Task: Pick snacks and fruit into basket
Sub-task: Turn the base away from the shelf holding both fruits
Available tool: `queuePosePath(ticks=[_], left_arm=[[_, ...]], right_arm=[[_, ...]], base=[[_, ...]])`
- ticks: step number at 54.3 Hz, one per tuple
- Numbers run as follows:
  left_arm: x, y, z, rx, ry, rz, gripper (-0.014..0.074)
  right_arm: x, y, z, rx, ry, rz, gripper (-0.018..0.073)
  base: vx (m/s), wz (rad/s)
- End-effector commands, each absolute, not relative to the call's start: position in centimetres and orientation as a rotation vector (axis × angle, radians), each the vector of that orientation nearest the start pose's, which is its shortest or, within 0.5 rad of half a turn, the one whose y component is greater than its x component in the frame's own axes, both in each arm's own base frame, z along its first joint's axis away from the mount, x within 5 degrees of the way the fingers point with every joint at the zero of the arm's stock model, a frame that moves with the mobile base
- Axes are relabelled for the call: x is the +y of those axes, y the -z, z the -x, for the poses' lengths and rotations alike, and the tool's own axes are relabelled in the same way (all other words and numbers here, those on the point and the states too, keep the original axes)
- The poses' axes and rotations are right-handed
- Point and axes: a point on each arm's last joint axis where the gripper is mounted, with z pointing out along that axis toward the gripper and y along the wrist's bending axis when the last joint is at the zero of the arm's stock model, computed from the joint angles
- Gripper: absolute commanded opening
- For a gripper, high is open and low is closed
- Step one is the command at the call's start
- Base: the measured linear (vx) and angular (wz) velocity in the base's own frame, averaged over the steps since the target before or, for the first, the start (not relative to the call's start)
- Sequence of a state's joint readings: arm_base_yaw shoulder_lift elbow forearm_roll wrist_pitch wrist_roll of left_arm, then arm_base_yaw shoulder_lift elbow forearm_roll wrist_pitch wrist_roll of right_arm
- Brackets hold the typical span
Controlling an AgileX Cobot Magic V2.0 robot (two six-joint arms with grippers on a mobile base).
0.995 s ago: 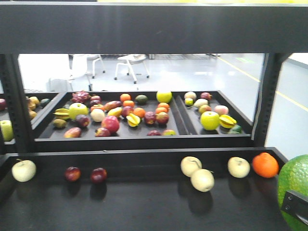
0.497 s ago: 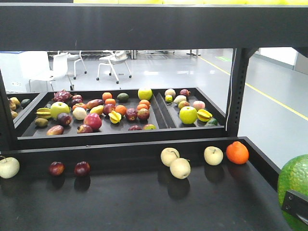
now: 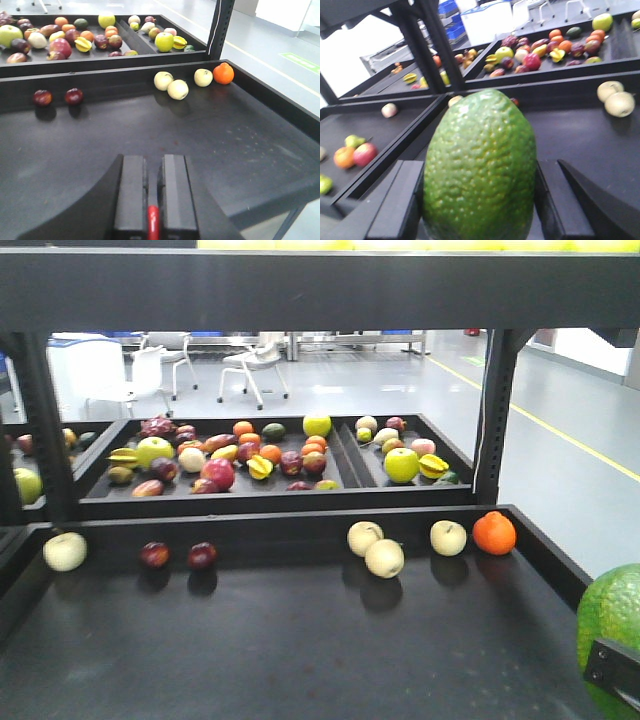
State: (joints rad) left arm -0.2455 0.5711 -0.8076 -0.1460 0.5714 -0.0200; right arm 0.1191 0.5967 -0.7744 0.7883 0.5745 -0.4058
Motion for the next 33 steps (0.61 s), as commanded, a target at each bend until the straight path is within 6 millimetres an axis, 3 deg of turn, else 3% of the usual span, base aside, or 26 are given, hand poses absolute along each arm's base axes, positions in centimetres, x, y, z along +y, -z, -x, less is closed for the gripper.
queuePosePath(ticks=[1,33], left_arm=[[-3.15,-40.24,-9.67,1.709,0.369,-0.129,-0.0009],[-3.15,-40.24,-9.67,1.709,0.369,-0.129,-0.0009]], right_arm=[[4.49,-39.99,-10.22,1.684,-0.646,0.100,-0.0008],[4.49,-40.00,-10.22,1.683,-0.645,0.099,-0.0008]], base=[[-0.29,0.15],[-0.35,0.05]])
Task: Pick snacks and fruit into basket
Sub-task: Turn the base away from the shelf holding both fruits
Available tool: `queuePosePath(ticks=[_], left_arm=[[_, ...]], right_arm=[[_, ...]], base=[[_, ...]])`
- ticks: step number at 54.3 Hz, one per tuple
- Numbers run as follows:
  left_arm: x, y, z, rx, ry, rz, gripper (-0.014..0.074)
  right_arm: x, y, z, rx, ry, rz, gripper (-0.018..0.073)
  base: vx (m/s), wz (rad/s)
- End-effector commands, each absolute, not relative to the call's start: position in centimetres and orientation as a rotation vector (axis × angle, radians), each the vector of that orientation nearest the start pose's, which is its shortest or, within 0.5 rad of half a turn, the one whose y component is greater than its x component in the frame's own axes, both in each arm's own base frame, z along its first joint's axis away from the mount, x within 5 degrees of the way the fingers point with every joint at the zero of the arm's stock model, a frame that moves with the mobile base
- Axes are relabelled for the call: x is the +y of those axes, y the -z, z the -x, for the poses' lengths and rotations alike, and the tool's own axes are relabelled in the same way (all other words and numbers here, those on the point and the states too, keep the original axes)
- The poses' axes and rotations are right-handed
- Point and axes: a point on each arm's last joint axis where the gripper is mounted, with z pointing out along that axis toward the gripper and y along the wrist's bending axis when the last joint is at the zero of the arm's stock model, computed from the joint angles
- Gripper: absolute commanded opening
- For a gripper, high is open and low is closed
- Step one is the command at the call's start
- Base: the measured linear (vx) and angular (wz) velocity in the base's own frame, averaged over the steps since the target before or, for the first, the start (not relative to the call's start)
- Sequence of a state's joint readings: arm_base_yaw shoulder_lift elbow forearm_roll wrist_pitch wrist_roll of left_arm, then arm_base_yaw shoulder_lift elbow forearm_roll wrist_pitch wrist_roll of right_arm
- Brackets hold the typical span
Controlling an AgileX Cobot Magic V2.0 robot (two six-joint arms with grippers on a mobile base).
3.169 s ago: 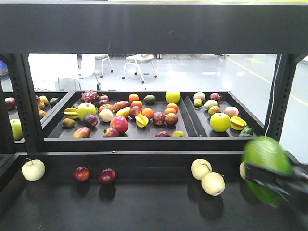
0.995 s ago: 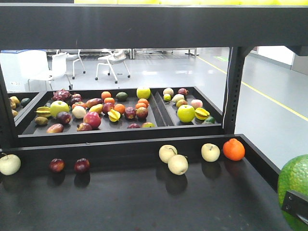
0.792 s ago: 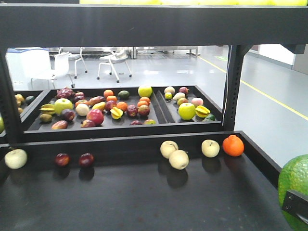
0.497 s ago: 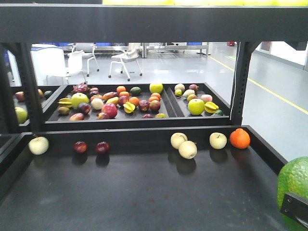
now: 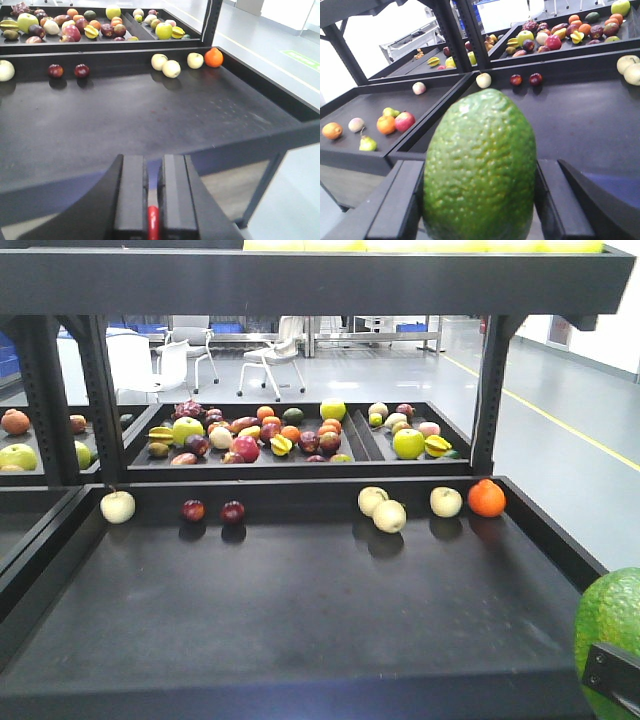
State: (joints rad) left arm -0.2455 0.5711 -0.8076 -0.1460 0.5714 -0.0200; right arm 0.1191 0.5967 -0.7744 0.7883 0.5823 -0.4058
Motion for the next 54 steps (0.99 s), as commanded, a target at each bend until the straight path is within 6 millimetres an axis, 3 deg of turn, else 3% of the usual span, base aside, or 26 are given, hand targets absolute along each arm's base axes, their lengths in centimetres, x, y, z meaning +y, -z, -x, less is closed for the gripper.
queuePosePath(ticks=[1,31,54], left_arm=[[-3.15,-40.24,-9.67,1.709,0.369,-0.129,-0.0009],[-3.15,-40.24,-9.67,1.709,0.369,-0.129,-0.0009],[-3.15,-40.24,-9.67,1.709,0.369,-0.129,-0.0009]], right_arm=[[4.49,-40.00,-10.22,1.683,-0.645,0.099,-0.0008],[4.49,-40.00,-10.22,1.683,-0.645,0.099,-0.0008],[4.49,-40.00,-10.22,1.683,-0.645,0.099,-0.0008]], base=[[-0.39,-0.03],[-0.40,-0.09],[-0.39,-0.34]])
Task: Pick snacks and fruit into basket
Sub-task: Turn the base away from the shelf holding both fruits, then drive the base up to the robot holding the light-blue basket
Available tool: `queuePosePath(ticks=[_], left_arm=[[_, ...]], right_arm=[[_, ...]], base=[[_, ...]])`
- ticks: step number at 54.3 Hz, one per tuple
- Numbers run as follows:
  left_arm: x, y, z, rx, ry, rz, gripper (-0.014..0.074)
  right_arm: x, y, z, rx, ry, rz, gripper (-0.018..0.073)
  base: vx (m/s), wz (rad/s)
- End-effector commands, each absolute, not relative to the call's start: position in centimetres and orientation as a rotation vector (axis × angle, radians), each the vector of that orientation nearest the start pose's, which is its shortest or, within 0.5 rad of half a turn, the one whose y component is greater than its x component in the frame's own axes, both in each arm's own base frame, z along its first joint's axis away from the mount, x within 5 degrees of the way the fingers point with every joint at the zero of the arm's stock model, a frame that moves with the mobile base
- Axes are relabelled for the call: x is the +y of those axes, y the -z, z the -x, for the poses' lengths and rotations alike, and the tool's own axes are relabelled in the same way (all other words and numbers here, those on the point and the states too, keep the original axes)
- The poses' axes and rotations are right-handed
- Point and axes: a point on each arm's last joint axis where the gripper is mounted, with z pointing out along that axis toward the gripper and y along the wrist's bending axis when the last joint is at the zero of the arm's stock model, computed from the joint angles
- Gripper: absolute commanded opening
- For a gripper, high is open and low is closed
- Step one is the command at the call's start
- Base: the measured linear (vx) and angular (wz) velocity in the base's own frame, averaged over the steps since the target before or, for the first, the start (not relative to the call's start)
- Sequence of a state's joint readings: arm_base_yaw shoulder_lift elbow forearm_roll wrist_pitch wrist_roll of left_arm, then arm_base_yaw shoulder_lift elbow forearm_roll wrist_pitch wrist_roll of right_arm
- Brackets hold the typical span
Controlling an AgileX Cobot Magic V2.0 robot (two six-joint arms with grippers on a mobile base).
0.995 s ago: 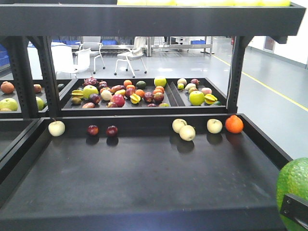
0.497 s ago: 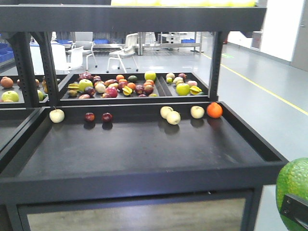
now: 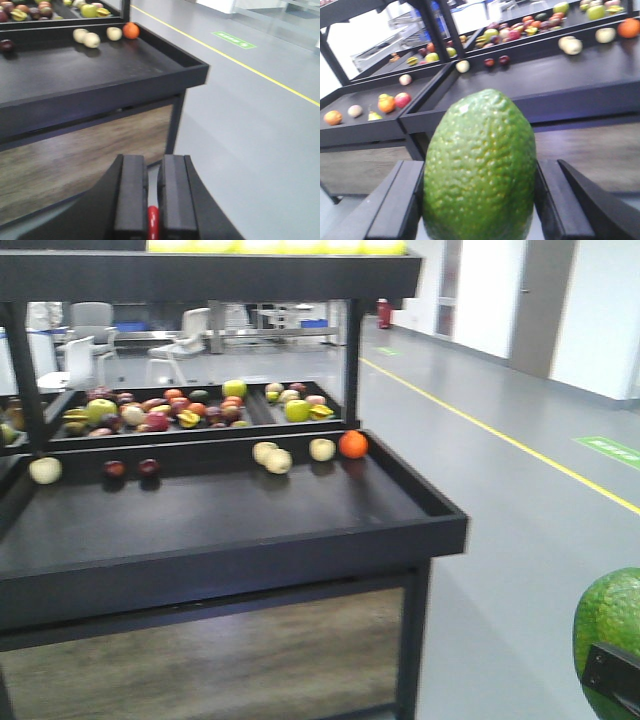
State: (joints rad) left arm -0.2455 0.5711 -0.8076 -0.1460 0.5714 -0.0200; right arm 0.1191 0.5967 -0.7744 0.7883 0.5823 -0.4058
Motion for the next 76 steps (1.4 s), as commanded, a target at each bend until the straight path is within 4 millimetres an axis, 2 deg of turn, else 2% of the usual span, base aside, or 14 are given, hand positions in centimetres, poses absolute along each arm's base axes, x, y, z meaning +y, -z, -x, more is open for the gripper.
queuePosePath(ticks=[1,76], left_arm=[[-3.15,-40.24,-9.67,1.709,0.369,-0.129,-0.0009],[-3.15,-40.24,-9.67,1.710,0.369,-0.129,-0.0009]], right_arm=[[4.49,-40.00,-10.22,1.683,-0.645,0.099,-0.0008],[4.48,-40.00,-10.22,1.682,-0.645,0.099,-0.0008]], base=[[-0.37,-0.51],[-0.24,-0.69]])
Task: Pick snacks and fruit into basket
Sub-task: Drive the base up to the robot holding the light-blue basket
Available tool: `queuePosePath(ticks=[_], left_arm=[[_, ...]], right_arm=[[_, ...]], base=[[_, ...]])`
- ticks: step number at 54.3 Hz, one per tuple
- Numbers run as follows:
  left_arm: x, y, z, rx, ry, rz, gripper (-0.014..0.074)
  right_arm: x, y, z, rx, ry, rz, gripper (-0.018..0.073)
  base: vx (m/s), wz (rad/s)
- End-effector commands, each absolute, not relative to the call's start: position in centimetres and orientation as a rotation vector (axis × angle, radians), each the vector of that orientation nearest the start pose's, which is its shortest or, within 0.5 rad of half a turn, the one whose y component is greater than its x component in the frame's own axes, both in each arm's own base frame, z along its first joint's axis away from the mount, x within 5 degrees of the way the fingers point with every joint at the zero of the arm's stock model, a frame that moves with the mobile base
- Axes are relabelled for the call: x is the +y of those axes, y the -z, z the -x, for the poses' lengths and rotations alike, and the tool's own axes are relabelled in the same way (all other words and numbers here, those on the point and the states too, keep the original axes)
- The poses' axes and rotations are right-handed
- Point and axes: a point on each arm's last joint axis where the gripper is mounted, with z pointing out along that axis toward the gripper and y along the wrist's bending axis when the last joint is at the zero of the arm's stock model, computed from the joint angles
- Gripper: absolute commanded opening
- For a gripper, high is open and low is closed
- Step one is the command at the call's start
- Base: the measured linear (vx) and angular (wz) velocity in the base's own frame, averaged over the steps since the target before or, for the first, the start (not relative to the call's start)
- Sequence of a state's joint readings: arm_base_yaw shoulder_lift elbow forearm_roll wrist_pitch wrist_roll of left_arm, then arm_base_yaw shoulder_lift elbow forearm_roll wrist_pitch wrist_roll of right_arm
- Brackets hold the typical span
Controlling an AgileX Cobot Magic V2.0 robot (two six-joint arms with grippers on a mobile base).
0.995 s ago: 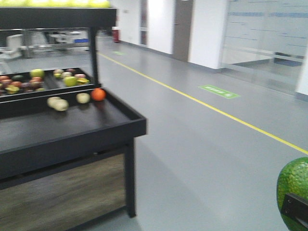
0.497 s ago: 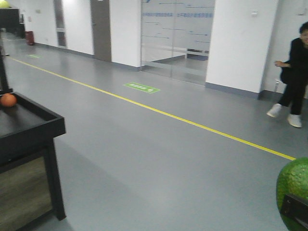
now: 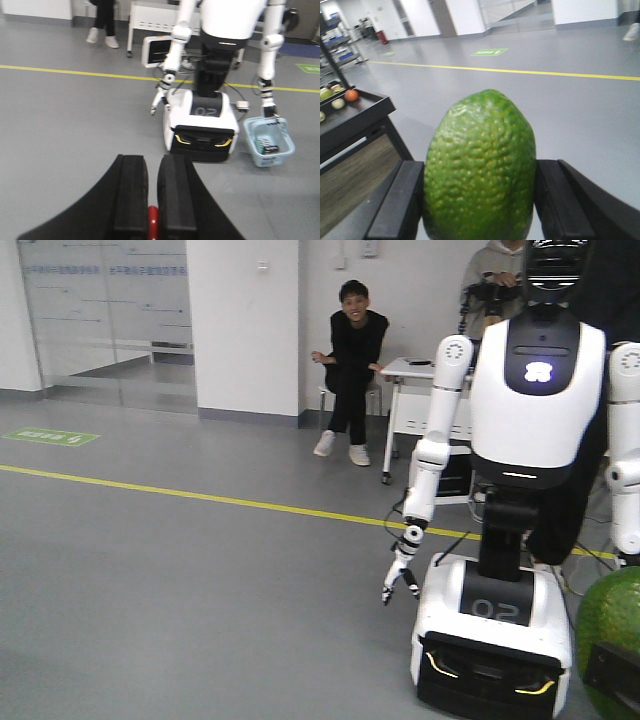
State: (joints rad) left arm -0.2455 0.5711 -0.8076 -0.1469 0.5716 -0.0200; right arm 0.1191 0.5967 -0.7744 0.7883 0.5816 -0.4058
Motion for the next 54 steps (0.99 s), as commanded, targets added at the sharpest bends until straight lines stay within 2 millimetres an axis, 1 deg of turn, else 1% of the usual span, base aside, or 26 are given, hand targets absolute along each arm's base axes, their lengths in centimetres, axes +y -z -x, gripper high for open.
queuePosePath(ticks=[1,35,54], left_arm=[[-3.15,-40.24,-9.67,1.710,0.369,-0.129,-0.0009],[-3.15,-40.24,-9.67,1.710,0.369,-0.129,-0.0009],[-3.15,-40.24,-9.67,1.710,0.369,-0.129,-0.0009]], right_arm=[[4.48,-40.00,-10.22,1.682,-0.645,0.099,-0.0008],[4.48,-40.00,-10.22,1.682,-0.645,0.099,-0.0008],[4.49,-39.99,-10.22,1.683,-0.645,0.099,-0.0008]], base=[[-0.16,-0.53],[-0.11,-0.41],[0.01,-0.13]])
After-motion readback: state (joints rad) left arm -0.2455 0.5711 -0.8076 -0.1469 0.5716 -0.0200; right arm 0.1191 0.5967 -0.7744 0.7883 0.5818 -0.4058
